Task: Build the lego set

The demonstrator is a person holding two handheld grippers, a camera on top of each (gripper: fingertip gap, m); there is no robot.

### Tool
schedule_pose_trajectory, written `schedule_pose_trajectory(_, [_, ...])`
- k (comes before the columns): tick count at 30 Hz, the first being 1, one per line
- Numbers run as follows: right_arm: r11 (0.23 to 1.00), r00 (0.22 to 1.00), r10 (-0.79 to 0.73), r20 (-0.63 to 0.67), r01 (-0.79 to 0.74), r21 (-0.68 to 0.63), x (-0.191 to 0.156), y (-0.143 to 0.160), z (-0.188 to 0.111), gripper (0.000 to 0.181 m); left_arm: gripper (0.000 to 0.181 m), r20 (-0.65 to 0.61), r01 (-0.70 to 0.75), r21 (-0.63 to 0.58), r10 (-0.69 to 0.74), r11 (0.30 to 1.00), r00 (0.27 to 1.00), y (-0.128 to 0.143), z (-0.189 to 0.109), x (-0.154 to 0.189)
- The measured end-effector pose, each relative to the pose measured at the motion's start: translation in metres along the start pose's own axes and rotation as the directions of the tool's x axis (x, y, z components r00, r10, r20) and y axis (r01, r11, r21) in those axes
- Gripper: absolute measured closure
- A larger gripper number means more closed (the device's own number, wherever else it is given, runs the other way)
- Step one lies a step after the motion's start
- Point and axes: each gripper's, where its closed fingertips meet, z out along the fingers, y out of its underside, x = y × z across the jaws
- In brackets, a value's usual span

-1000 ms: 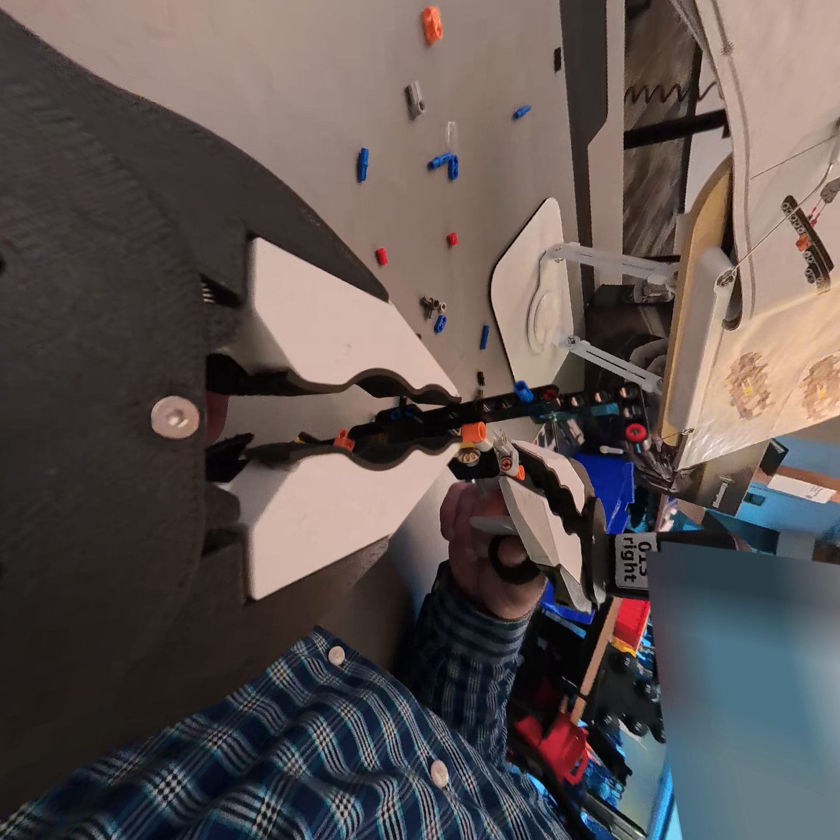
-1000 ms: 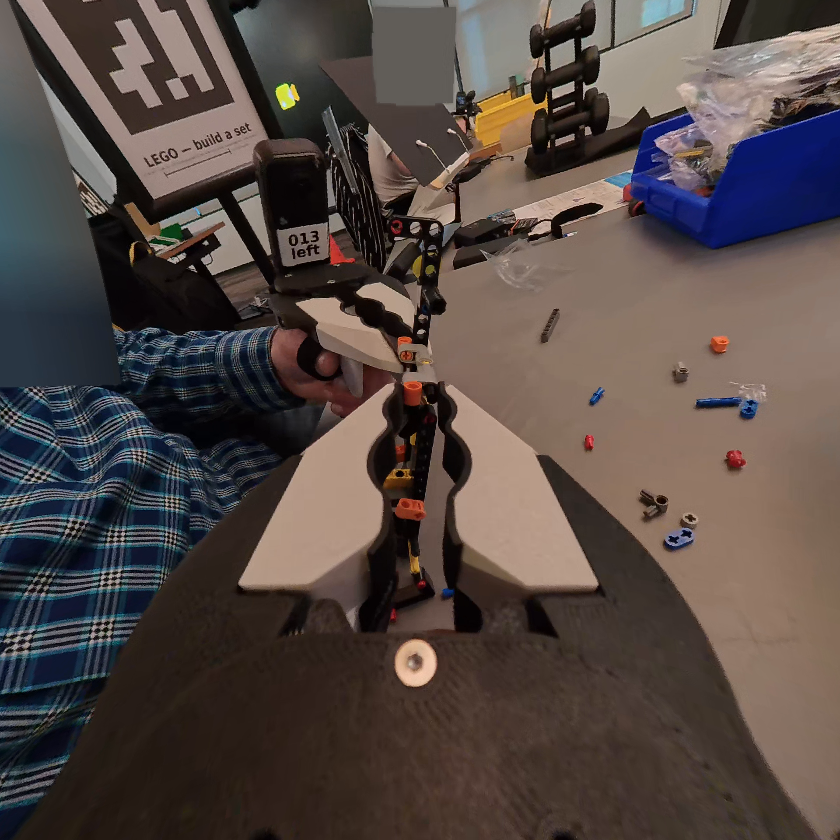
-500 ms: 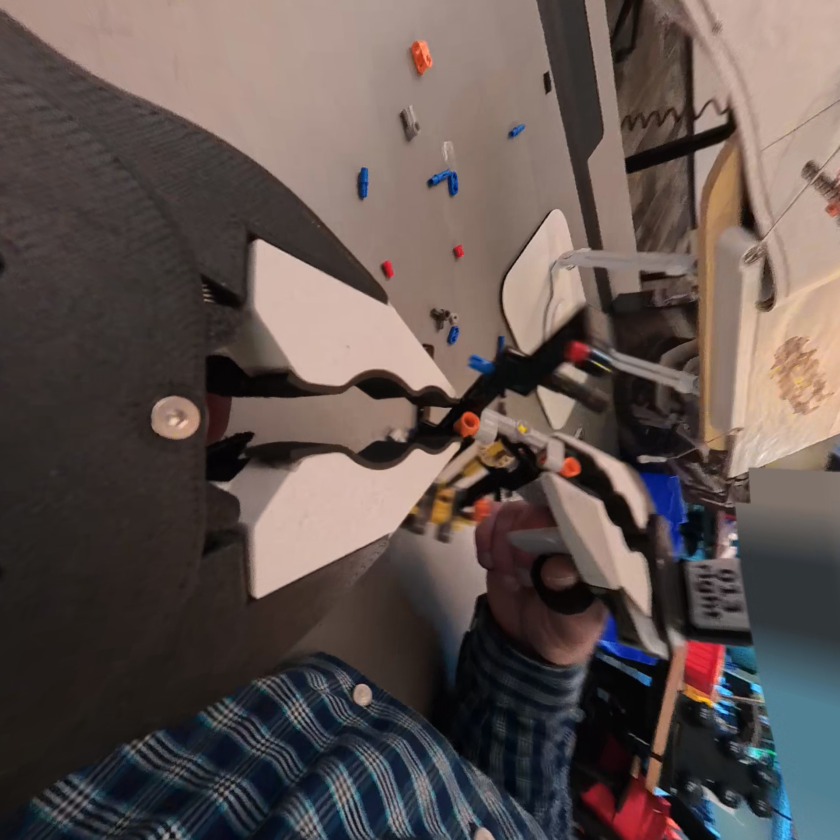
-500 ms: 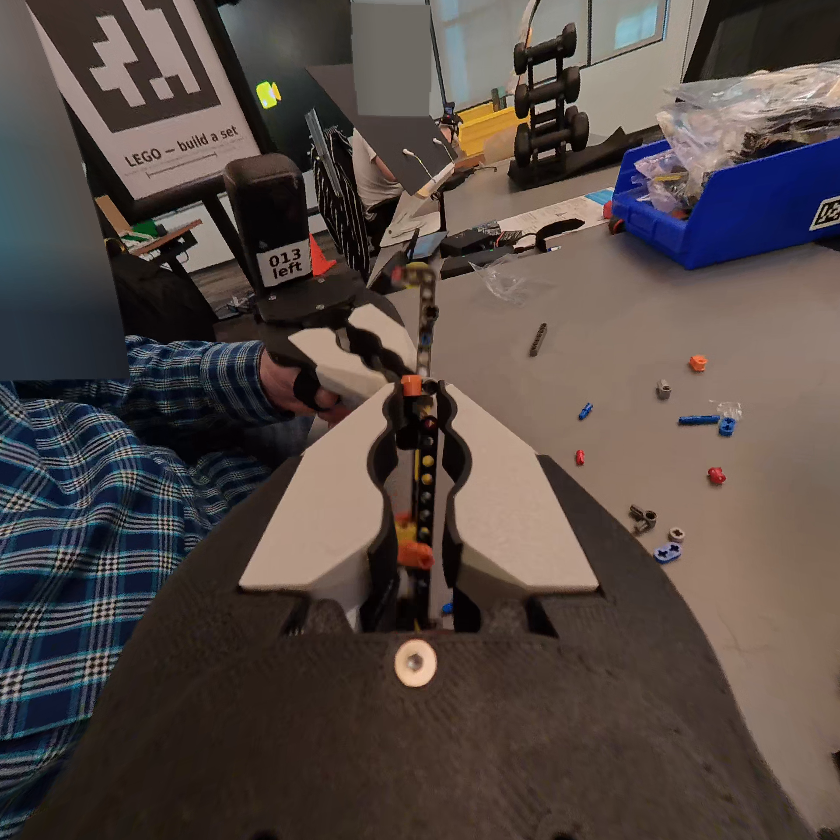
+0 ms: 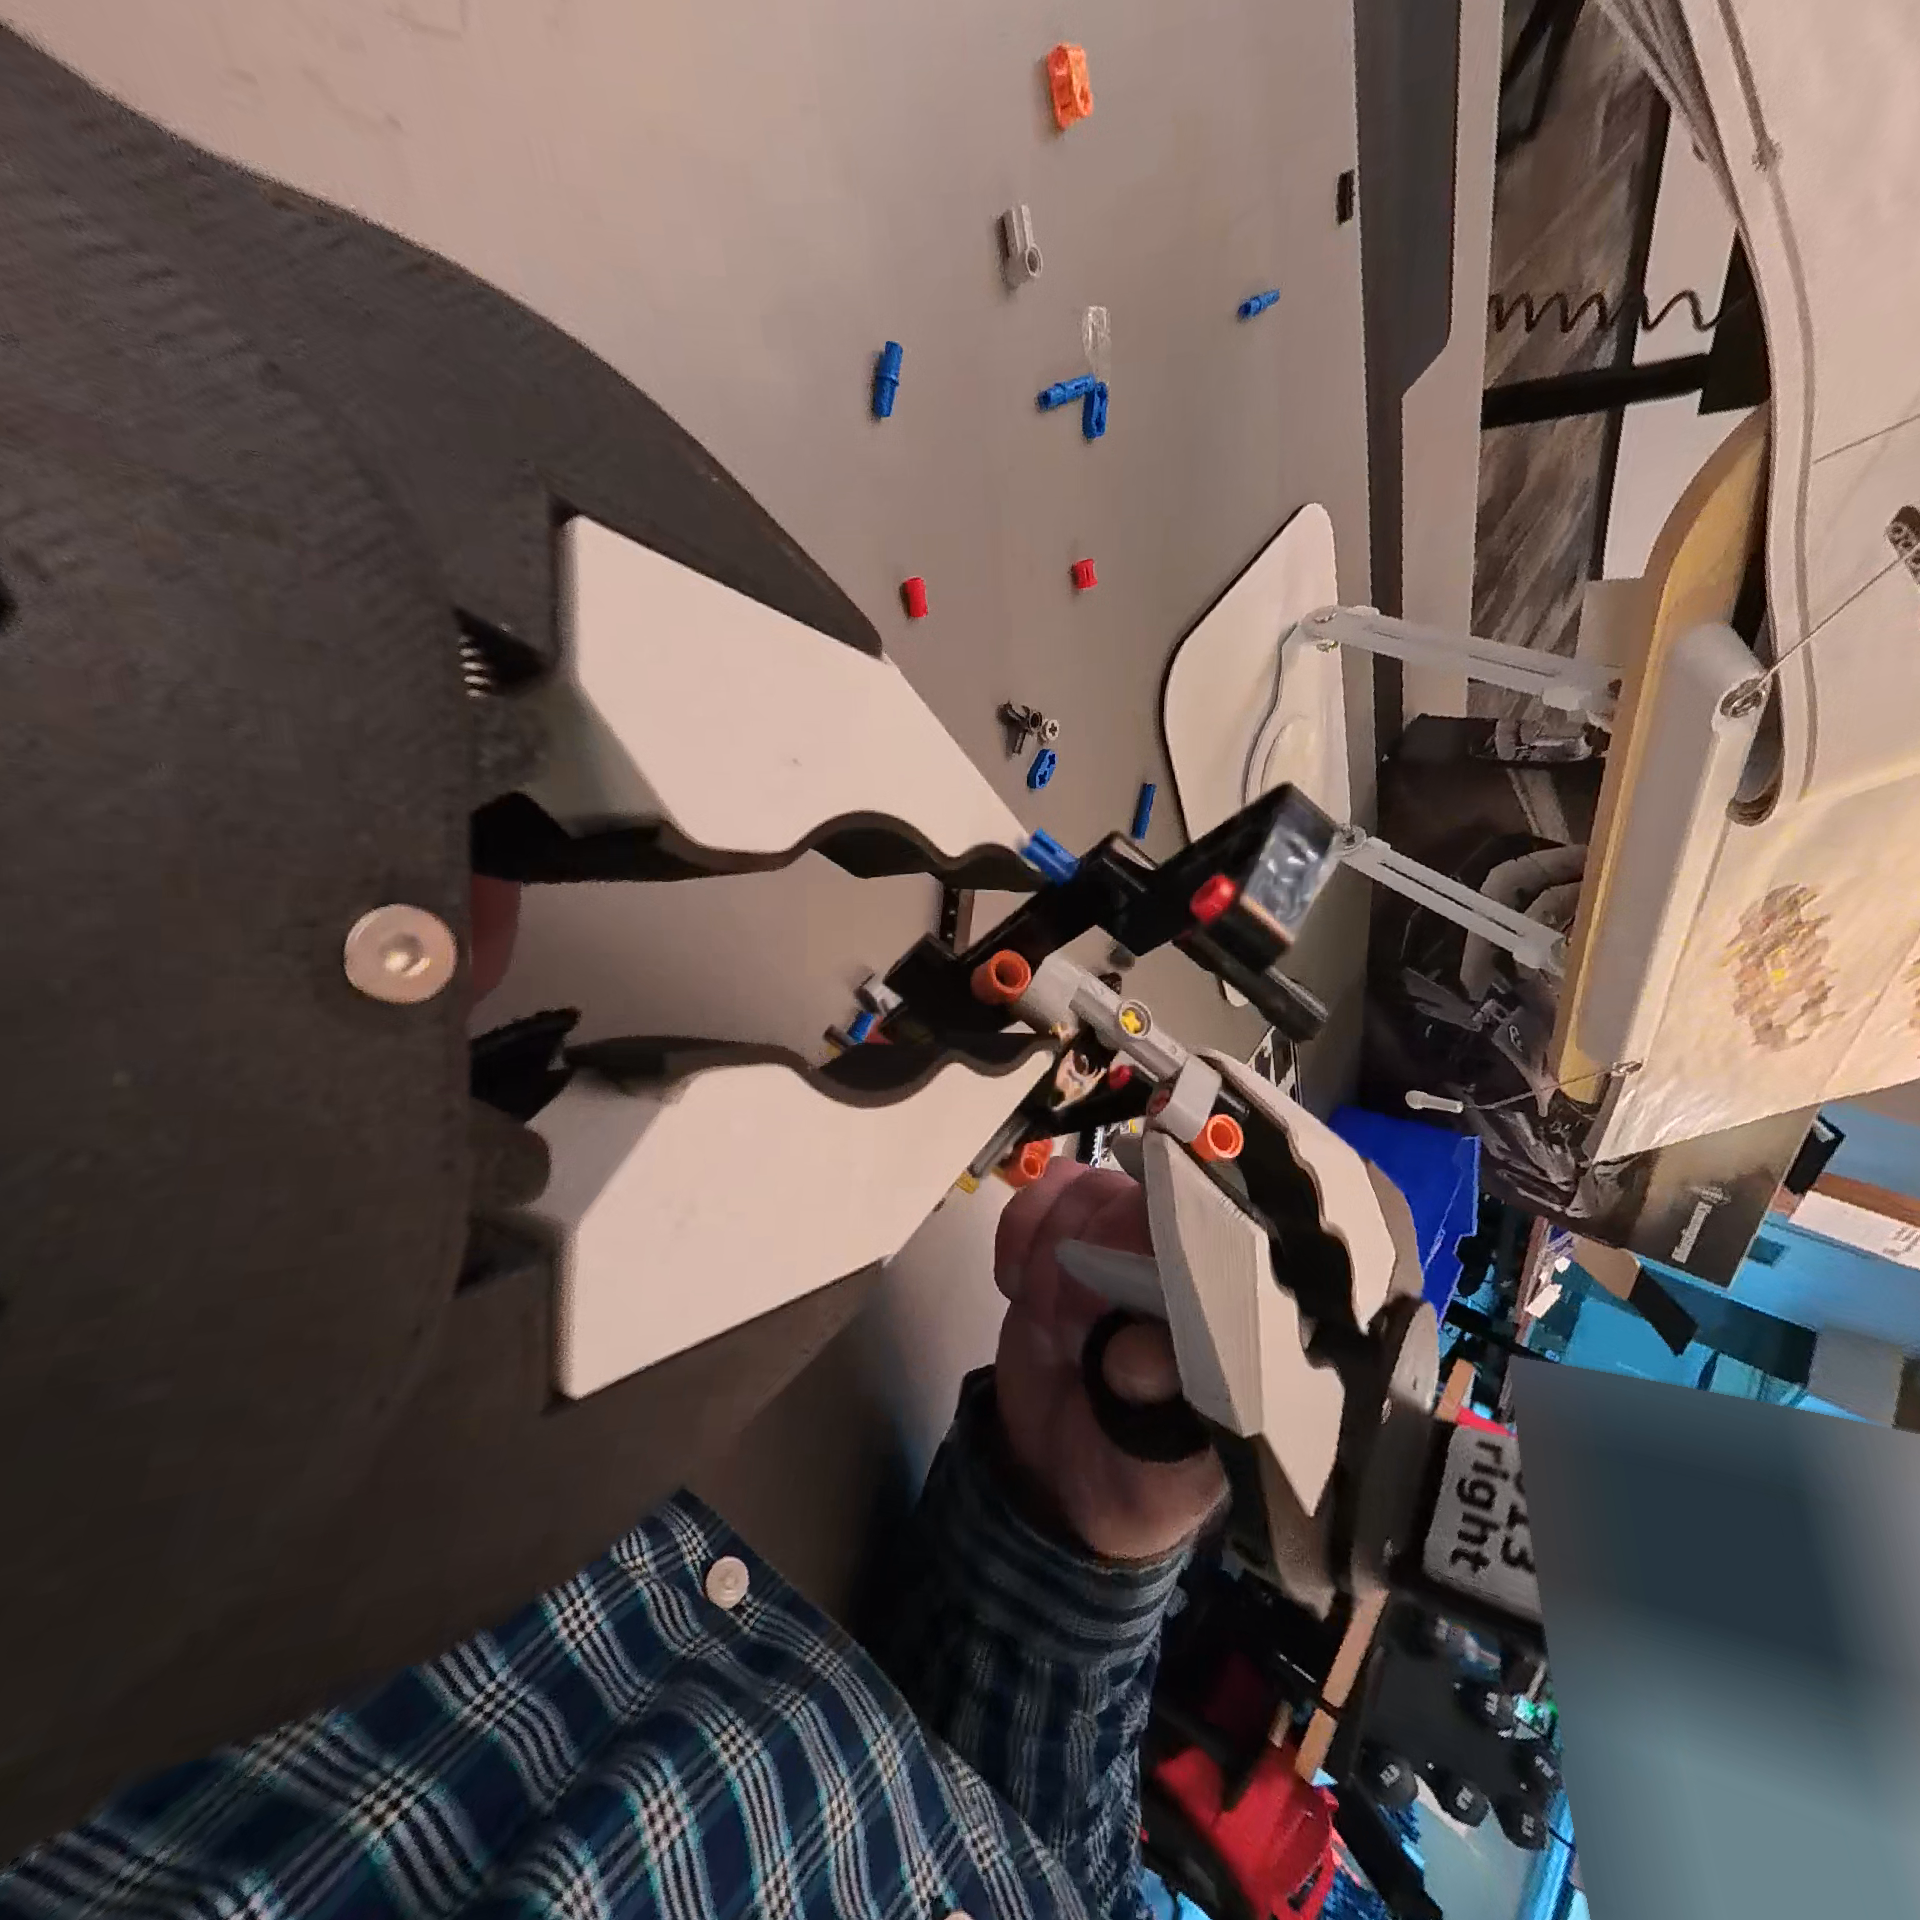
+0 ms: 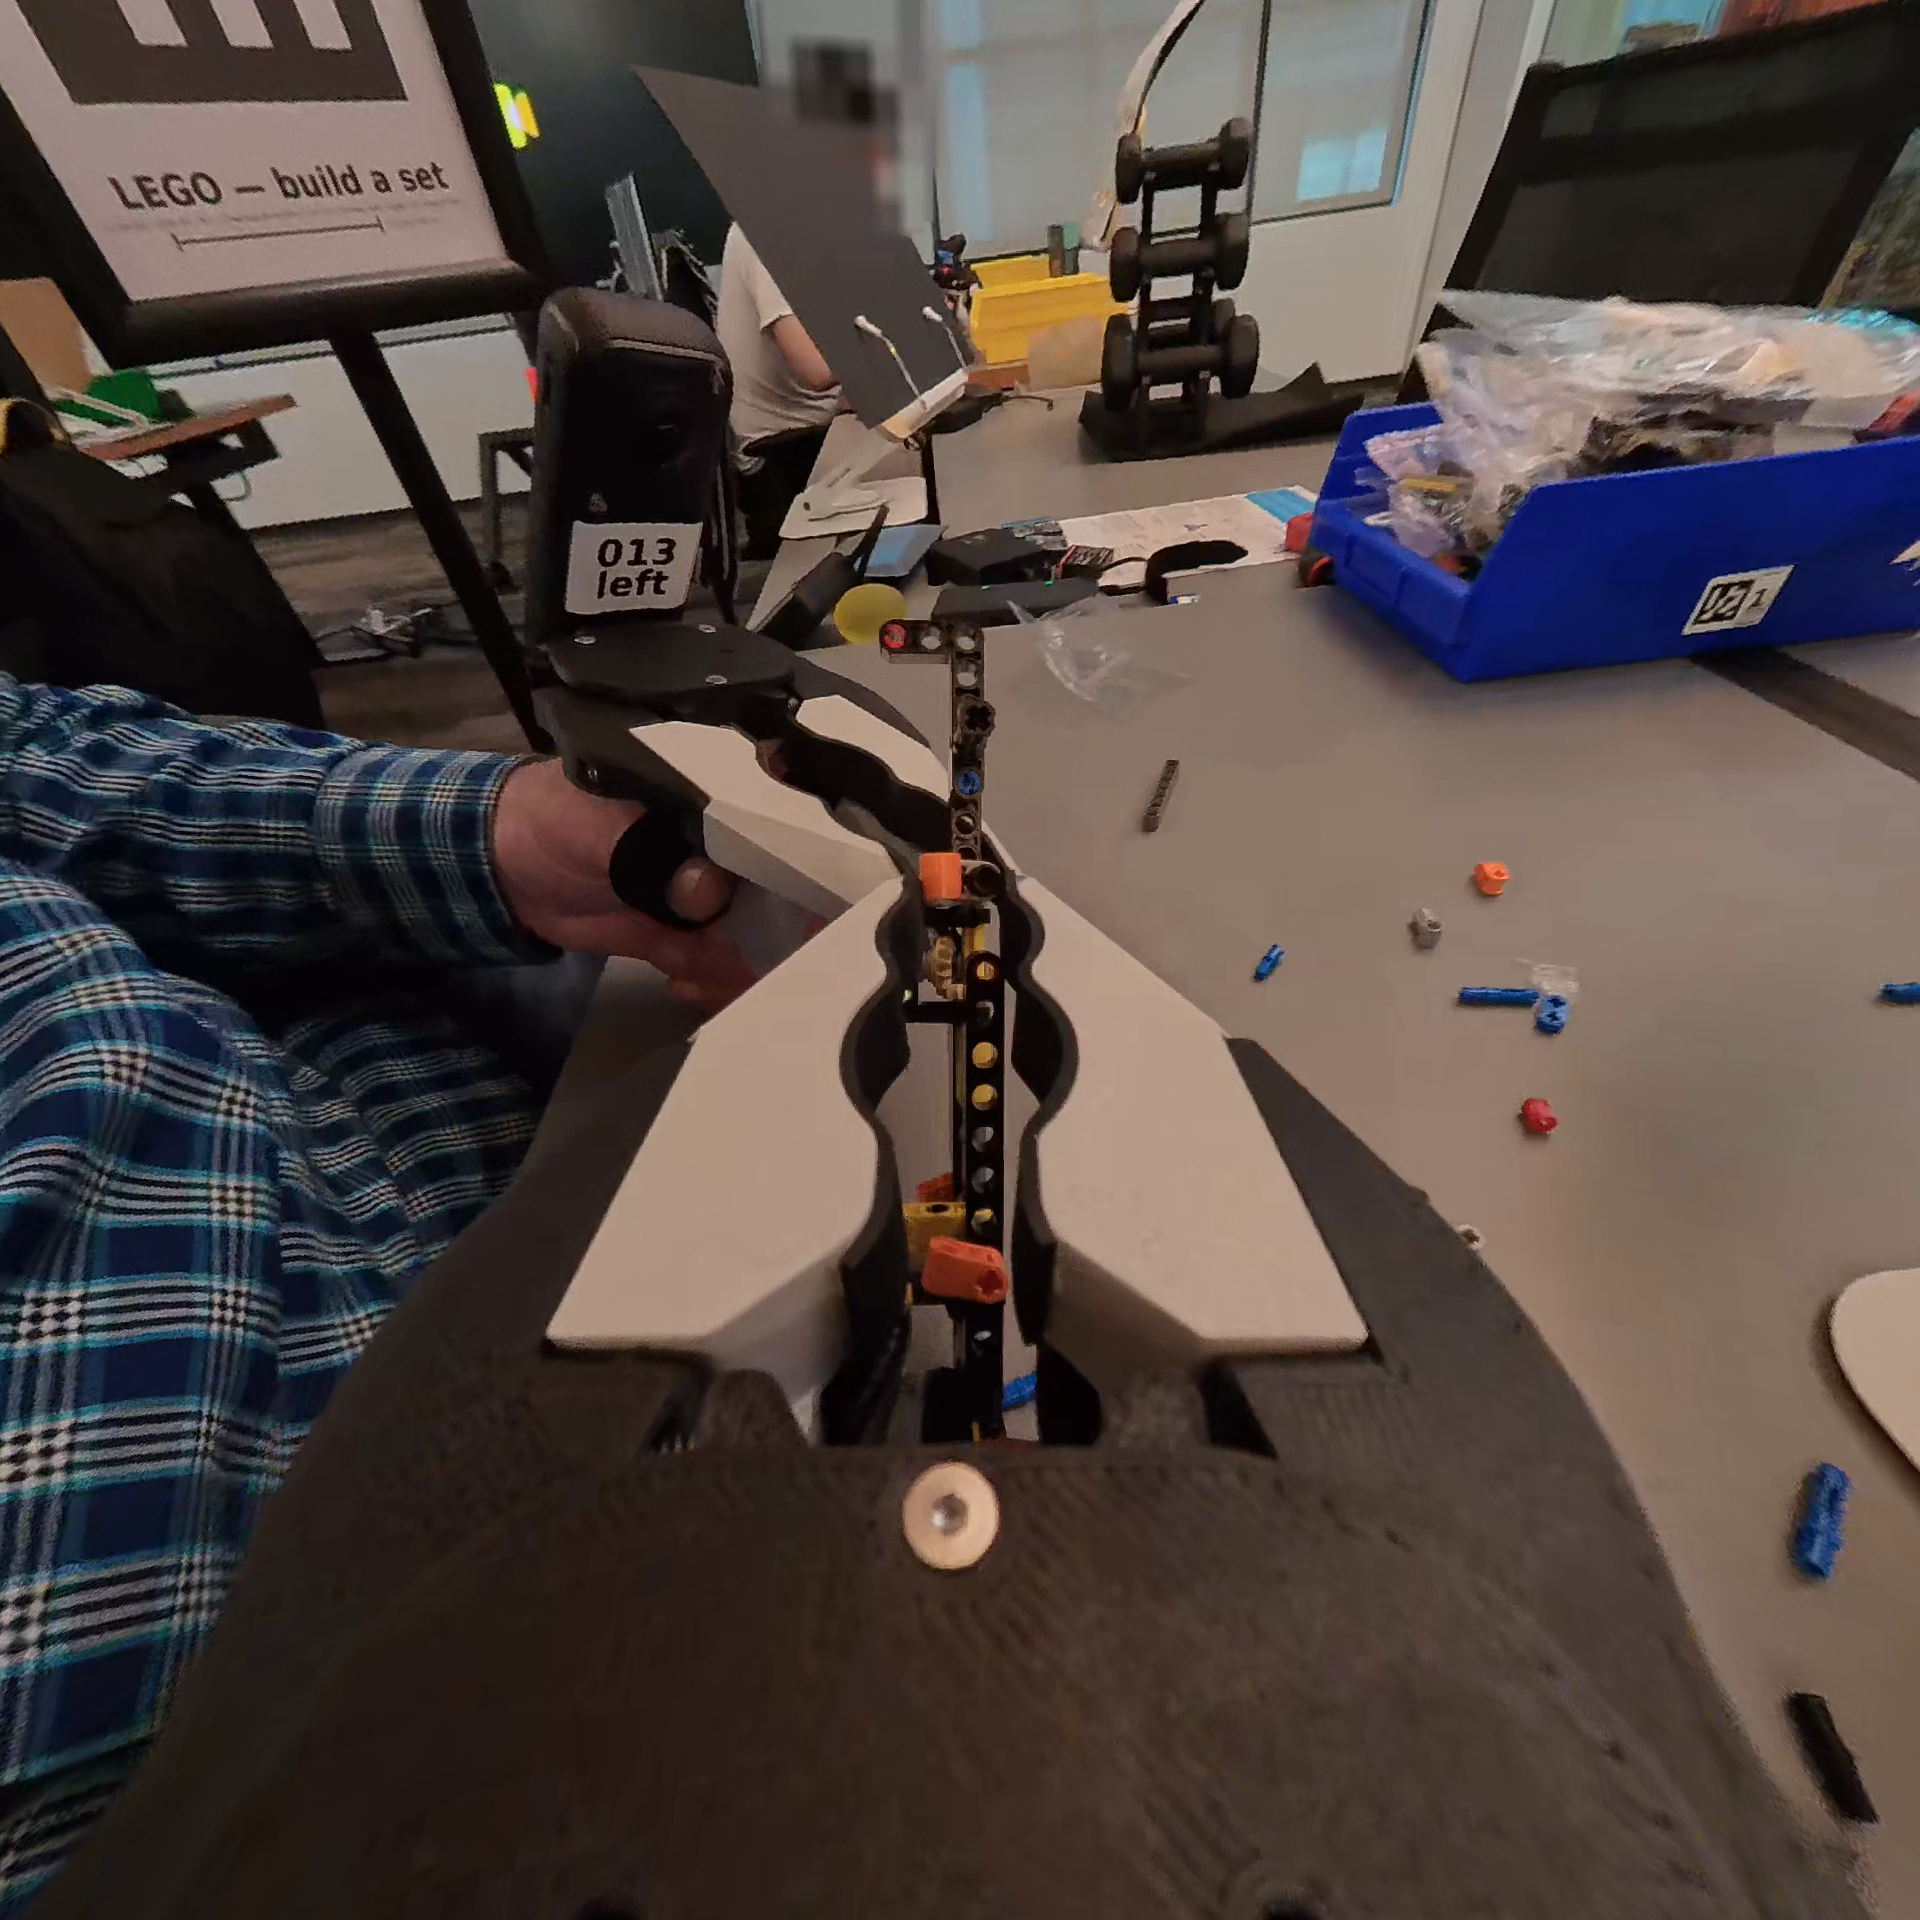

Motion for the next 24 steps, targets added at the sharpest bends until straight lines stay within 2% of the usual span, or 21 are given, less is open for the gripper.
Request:
schedule_pose_trajectory(4, [0.998, 0.995, -0.063, -0.073, 0.065, 0.024, 0.001, -0.004, -0.001, 0.17, 0.147, 0.02, 0.051, 0.035, -0.052, 0.998, 0.998, -0.005, -0.001, -0.006])
schedule_pose_trajectory(11, [0.982, 0.965, -0.178, -0.195, 0.186, 0.024, 0.002, -0.004, -0.001, 0.17, 0.146, 0.042, 0.086, 0.068, -0.089, 0.994, 0.995, -0.011, -0.005, -0.011])
schedule_pose_trajectory(19, [0.961, 0.926, -0.269, -0.264, 0.277, -0.005, 0.0, -0.004, 0.001, 0.169, 0.161, 0.056, 0.062, 0.08, -0.067, 0.995, 0.996, -0.012, -0.003, -0.009])
schedule_pose_trajectory(24, [0.952, 0.916, -0.299, -0.267, 0.306, -0.018, -0.001, -0.003, 0.001, 0.17, 0.165, 0.055, -0.019, 0.058, 0.016, 0.998, 0.998, -0.012, -0.002, -0.007])
